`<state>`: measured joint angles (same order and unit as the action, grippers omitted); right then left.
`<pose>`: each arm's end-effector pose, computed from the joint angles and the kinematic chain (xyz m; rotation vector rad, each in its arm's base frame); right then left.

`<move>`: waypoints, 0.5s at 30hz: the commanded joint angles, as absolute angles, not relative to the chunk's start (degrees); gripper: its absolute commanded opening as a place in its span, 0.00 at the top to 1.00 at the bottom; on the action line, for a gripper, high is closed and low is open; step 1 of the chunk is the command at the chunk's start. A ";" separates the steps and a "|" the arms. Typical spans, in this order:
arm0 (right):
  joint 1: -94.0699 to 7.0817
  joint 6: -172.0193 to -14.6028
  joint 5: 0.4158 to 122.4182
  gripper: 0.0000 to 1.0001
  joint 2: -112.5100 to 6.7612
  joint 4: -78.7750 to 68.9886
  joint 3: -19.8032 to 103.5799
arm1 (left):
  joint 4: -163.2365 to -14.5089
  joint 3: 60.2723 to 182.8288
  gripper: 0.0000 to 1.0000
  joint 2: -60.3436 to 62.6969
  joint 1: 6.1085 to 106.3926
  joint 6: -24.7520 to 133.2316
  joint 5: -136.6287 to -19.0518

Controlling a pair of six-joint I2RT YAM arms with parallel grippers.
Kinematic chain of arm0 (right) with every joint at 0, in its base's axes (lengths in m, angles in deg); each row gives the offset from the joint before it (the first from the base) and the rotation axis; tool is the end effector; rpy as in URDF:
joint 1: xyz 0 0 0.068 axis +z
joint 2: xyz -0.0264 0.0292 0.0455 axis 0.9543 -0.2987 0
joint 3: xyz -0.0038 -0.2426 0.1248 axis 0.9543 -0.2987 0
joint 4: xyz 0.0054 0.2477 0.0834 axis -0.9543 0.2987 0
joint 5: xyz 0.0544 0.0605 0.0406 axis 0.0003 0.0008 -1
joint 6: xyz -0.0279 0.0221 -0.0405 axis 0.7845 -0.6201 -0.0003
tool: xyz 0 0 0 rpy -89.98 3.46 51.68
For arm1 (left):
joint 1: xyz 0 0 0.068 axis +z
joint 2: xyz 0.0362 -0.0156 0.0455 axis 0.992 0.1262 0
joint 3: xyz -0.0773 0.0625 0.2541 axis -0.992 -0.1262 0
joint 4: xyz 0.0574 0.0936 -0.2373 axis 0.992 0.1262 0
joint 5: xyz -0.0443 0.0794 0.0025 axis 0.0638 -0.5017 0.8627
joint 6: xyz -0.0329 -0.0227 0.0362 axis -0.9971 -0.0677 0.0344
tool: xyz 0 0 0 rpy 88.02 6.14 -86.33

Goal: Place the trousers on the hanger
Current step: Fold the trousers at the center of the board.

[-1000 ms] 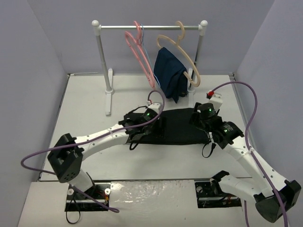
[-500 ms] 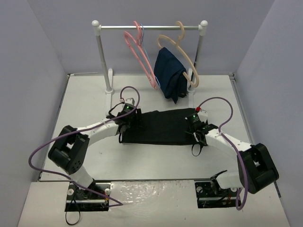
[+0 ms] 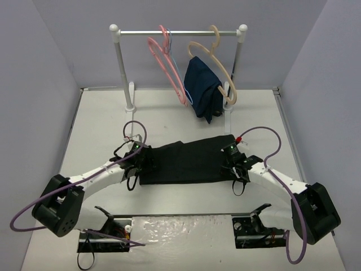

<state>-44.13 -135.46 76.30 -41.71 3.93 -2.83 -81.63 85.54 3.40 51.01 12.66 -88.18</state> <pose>0.2043 0.1058 0.1722 0.4955 2.4107 0.4628 0.2236 -0.1368 0.1745 -0.4796 2.4391 -0.6342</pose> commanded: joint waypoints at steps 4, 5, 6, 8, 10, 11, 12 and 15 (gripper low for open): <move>-44.05 -128.79 74.23 0.75 -38.85 10.25 8.56 | -76.78 89.54 0.38 -5.40 57.10 19.46 -86.70; -44.44 -127.50 72.77 0.75 -39.56 9.71 10.79 | -78.59 90.11 0.38 -5.34 58.23 20.38 -84.87; -45.25 -125.31 70.52 0.75 -40.77 8.60 13.00 | -80.53 91.15 0.38 -5.11 59.60 21.28 -82.65; -47.11 -122.67 65.83 0.71 -42.22 5.36 15.19 | -83.96 92.82 0.38 -3.91 62.20 22.15 -79.02; -48.09 -121.23 63.12 0.65 -43.50 0.81 16.25 | -88.30 93.58 0.38 -2.27 63.49 22.31 -74.90; -48.49 -120.88 61.17 0.63 -44.13 -1.66 16.09 | -90.42 93.53 0.38 -1.52 64.01 22.09 -73.34; -48.94 -120.60 59.39 0.61 -44.79 -4.47 15.66 | -92.65 93.39 0.39 -0.71 64.35 21.85 -71.80; -51.14 -121.28 54.31 0.58 -46.15 -13.97 11.51 | -99.65 92.48 0.48 1.94 64.47 20.37 -67.44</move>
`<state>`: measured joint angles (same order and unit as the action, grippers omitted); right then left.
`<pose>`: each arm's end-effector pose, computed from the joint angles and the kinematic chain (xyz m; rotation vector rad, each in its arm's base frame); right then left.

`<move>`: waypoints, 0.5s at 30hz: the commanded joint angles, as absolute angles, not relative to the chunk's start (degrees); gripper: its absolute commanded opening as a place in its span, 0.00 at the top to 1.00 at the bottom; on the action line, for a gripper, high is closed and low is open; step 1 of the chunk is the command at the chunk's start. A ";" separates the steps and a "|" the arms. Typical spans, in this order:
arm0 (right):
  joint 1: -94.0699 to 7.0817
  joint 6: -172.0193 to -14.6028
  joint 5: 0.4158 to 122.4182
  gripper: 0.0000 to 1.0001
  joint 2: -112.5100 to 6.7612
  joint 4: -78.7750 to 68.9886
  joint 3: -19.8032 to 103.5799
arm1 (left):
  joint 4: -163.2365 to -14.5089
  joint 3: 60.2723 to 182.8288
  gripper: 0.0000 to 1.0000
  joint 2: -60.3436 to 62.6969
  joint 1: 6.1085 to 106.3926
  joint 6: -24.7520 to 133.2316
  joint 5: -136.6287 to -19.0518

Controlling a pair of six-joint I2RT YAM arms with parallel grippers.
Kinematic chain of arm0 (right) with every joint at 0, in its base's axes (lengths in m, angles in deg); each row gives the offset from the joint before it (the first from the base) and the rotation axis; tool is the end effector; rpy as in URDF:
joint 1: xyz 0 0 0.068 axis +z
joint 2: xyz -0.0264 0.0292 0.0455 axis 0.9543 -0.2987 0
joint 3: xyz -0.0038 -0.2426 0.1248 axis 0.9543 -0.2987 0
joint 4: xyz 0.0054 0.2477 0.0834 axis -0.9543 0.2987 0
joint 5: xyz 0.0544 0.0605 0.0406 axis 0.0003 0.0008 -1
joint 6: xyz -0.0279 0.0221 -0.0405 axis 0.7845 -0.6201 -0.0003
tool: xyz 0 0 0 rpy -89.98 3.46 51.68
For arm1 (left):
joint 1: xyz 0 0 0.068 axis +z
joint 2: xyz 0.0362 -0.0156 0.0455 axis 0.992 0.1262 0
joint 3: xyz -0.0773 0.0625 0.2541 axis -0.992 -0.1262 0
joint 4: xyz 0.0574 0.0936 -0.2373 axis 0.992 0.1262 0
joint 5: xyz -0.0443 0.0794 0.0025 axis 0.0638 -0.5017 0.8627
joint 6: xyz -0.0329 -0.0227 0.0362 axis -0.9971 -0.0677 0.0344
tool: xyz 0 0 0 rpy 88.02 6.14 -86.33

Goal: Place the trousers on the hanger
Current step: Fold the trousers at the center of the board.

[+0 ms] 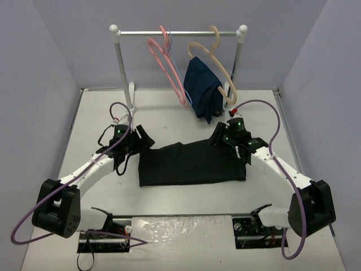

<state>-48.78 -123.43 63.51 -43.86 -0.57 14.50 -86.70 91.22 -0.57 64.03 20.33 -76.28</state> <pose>0.2574 0.1176 0.2681 0.1845 2.1492 0.7359 0.2616 -0.0950 0.2311 -0.4136 2.1984 -0.8224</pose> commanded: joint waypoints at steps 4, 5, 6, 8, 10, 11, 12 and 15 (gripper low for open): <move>-54.72 -124.80 46.97 0.58 -47.13 -29.12 2.46 | -107.34 89.65 0.68 4.77 64.47 17.53 -63.53; -55.74 -125.65 45.90 0.58 -47.71 -32.06 -0.28 | -109.27 88.56 0.73 5.50 64.47 16.93 -62.78; -56.67 -126.13 45.80 0.59 -48.65 -34.48 -1.69 | -111.29 87.10 0.77 6.58 64.49 16.50 -62.66; -56.90 -126.20 46.38 0.59 -49.90 -38.40 -4.24 | -113.03 85.75 0.81 7.81 64.59 16.58 -63.11; -57.02 -126.73 47.90 0.59 -52.11 -41.06 -6.97 | -114.74 84.06 0.84 9.94 64.96 17.24 -64.20; -57.15 -126.96 48.55 0.59 -53.11 -41.85 -8.13 | -116.13 83.62 0.84 11.16 65.40 17.56 -64.65; -57.19 -127.53 49.43 0.59 -53.60 -42.94 -8.98 | -117.75 82.93 0.84 12.05 66.21 17.52 -64.61; -57.29 -128.93 51.22 0.59 -55.59 -46.17 -10.86 | -122.00 80.97 0.85 16.59 68.60 17.24 -64.45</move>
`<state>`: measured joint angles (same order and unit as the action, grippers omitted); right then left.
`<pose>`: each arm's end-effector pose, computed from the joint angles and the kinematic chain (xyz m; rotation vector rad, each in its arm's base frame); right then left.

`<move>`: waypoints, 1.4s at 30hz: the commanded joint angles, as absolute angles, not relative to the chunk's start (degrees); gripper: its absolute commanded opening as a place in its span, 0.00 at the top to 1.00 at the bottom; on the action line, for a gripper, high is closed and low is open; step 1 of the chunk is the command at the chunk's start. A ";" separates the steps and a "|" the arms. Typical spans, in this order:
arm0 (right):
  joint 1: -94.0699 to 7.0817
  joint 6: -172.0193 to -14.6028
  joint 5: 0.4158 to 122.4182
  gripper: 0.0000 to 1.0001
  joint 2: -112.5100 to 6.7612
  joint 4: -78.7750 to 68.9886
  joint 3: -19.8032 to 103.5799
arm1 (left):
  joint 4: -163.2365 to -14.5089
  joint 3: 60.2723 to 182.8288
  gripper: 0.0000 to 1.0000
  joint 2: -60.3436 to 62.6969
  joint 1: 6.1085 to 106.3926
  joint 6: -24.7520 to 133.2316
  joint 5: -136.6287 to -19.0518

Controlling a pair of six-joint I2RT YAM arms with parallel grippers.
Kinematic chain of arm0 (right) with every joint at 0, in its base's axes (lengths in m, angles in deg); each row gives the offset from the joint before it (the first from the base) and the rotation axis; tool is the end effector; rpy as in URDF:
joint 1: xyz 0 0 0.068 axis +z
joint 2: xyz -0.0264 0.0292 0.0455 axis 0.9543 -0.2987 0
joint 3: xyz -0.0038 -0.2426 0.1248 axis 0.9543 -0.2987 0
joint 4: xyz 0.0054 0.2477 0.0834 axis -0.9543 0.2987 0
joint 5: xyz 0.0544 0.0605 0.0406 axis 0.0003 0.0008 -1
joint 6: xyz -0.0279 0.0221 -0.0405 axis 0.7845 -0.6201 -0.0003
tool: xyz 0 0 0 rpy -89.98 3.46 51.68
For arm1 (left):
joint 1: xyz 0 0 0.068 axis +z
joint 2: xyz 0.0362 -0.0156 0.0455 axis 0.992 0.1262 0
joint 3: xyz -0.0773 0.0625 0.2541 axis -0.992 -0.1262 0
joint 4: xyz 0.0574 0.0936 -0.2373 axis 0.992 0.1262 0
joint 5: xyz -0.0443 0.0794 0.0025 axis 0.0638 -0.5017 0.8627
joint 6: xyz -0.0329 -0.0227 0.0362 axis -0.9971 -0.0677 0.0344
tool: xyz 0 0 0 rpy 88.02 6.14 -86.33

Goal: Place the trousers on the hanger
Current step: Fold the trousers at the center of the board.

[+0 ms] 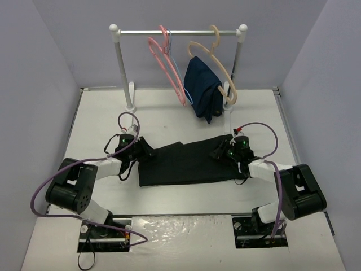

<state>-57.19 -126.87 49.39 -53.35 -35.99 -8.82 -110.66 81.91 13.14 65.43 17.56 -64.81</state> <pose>0.2500 0.0815 0.1558 0.2346 2.1219 0.9441 0.2731 -0.0987 0.1564 -0.3690 2.2299 -1.0445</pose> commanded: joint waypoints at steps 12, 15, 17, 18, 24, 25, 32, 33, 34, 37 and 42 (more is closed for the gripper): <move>-57.38 -126.43 55.08 0.59 -57.53 -45.24 -12.13 | -141.04 80.24 0.80 29.93 77.37 11.83 -61.56; -57.33 -124.31 55.26 0.59 -55.63 -41.74 -10.64 | -134.88 82.02 0.71 22.97 77.39 13.74 -61.95; -57.30 -123.13 55.20 0.59 -53.49 -39.44 -8.80 | -130.15 82.64 0.66 18.67 77.39 14.59 -62.17; -57.26 -122.33 55.12 0.59 -51.66 -37.80 -7.80 | -127.74 83.02 0.64 15.77 77.39 15.28 -62.24; -56.45 -118.49 52.97 0.58 -45.45 -27.65 -1.76 | -118.51 80.66 0.60 0.67 77.12 14.49 -62.01; -56.13 -118.38 52.39 0.58 -44.97 -27.01 -1.34 | -118.24 79.56 0.60 -0.29 76.91 14.12 -61.70; -54.16 -118.28 51.30 0.55 -42.71 -24.85 -1.65 | -116.69 70.83 0.60 -4.18 71.16 12.42 -63.19; -54.16 -118.17 51.30 0.55 -42.17 -24.45 -1.98 | -116.80 69.27 0.60 -4.93 70.12 11.81 -64.43; -54.16 -118.02 51.30 0.55 -41.51 -24.00 -2.49 | -116.88 67.30 0.61 -5.88 67.85 11.11 -66.17; -54.17 -117.51 51.07 0.54 -39.87 -22.51 -3.24 | -114.96 62.39 0.61 -9.40 64.56 9.81 -71.60; -54.21 -117.08 50.04 0.53 -38.36 -19.95 -3.34 | -106.04 57.45 0.61 -18.03 64.43 8.34 -79.02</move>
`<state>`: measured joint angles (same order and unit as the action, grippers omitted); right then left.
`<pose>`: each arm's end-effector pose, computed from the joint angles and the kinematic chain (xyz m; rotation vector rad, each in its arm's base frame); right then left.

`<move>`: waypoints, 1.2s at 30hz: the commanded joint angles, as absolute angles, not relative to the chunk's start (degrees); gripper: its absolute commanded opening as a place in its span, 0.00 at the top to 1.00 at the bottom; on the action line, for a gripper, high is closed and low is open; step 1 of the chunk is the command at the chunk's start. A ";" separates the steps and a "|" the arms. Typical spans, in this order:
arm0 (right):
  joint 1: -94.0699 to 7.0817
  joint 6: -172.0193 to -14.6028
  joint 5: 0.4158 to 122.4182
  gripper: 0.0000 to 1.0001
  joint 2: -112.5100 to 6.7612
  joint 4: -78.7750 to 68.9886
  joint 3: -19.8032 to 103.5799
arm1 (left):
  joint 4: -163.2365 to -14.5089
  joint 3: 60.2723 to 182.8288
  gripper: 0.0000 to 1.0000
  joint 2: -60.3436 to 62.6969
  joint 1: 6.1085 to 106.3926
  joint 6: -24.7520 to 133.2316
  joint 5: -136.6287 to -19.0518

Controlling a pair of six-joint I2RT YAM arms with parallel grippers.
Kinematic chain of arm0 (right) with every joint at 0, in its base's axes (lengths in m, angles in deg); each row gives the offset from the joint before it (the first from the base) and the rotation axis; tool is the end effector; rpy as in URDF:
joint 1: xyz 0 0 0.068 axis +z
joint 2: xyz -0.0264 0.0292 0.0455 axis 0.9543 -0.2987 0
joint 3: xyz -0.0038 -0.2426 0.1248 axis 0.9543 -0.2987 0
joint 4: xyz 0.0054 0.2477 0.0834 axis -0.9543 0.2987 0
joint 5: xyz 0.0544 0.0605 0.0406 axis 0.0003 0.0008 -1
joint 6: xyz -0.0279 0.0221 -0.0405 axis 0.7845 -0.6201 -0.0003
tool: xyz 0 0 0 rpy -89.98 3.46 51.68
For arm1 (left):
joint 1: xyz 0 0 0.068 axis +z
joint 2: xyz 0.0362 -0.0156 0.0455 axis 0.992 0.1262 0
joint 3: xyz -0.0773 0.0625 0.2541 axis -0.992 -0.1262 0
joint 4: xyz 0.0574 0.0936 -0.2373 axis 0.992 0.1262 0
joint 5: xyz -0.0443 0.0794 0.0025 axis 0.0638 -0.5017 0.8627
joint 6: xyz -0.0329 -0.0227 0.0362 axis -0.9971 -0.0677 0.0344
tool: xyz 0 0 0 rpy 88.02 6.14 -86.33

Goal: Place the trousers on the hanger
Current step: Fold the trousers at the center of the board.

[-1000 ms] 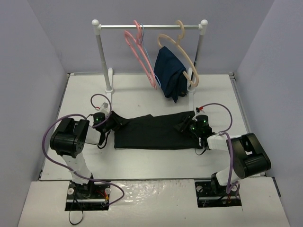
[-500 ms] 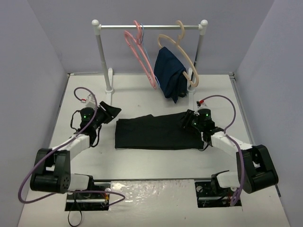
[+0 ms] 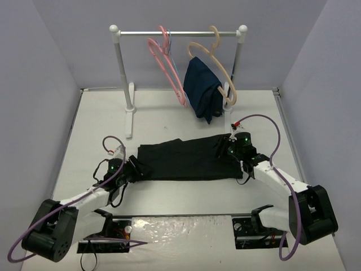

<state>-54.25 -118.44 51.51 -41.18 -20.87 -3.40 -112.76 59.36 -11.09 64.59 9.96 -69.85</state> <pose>0.2376 0.0903 0.2097 0.0372 2.0693 0.8598 0.1793 -0.0693 0.1395 -0.5292 2.1435 -1.0595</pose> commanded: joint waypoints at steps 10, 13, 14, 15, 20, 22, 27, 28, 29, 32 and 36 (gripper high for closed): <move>-53.73 -115.47 45.78 0.63 -42.56 -20.01 1.25 | -89.30 64.16 0.60 -32.29 64.50 11.47 -80.39; -52.42 -116.20 43.68 0.77 -43.94 -22.08 2.37 | -89.05 67.37 0.60 -33.45 64.38 12.20 -79.34; -51.64 -116.46 43.09 0.81 -44.46 -22.87 2.31 | -90.21 68.55 0.60 -32.30 64.32 12.21 -78.44; -50.95 -116.60 42.72 0.84 -44.86 -23.45 2.19 | -91.90 69.43 0.61 -31.21 64.24 12.26 -77.45; -45.97 -119.64 42.63 0.91 -47.36 -29.86 -2.44 | -98.39 73.31 0.61 -20.31 63.04 12.89 -76.46; -45.90 -121.35 43.88 0.93 -47.47 -32.31 -6.03 | -101.77 72.87 0.65 -17.11 62.97 12.57 -77.28; -46.81 -122.90 52.17 0.95 -45.45 -30.13 -12.29 | -105.75 69.98 0.66 -11.22 63.06 11.68 -80.58; -46.98 -123.30 53.96 0.95 -44.82 -28.24 -12.55 | -106.11 69.27 0.67 -10.28 63.12 11.73 -81.06; -47.19 -123.63 55.52 0.95 -44.21 -26.54 -12.63 | -106.31 68.65 0.67 -9.49 63.28 11.82 -81.63; -48.04 -124.04 58.33 0.95 -43.00 -23.17 -12.43 | -106.61 67.29 0.68 -7.27 64.40 12.27 -83.08; -48.92 -122.88 57.25 0.95 -42.87 -21.16 -10.02 | -106.98 67.43 0.71 -4.83 66.23 13.61 -81.07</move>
<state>-47.63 -123.69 52.75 -44.06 -25.27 -12.67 -104.15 66.29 -6.90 64.41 11.57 -80.14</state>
